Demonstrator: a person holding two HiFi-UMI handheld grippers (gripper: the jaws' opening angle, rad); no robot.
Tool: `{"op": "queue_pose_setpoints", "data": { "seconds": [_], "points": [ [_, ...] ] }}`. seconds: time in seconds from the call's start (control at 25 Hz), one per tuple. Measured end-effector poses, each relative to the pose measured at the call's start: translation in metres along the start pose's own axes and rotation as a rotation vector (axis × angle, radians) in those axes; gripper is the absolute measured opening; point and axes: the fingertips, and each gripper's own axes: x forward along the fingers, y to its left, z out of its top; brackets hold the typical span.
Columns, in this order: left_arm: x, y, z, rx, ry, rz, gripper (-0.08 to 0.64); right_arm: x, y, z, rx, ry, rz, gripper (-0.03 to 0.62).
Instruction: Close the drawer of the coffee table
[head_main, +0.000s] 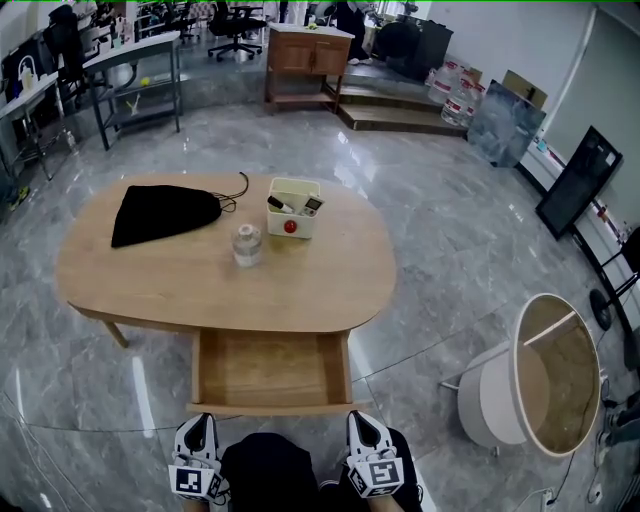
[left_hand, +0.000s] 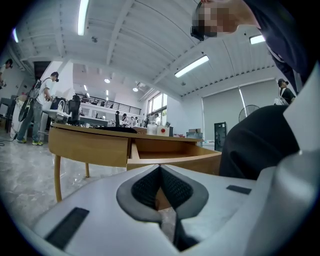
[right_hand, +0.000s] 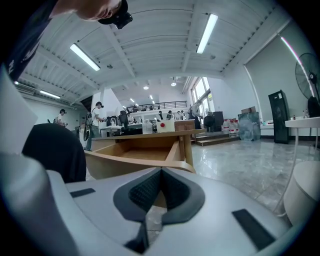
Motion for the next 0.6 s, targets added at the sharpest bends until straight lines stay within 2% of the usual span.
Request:
{"op": "queue_pose_setpoints", "data": {
  "seconds": [0.2, 0.6],
  "points": [
    [0.006, 0.001, 0.007, 0.022, -0.001, -0.009, 0.025, 0.003, -0.002, 0.007, 0.018, -0.01, 0.001, 0.026],
    [0.026, 0.011, 0.016, 0.006, 0.005, 0.019, 0.025, 0.022, -0.004, 0.015, 0.016, -0.005, 0.015, 0.026]
  ]
}}
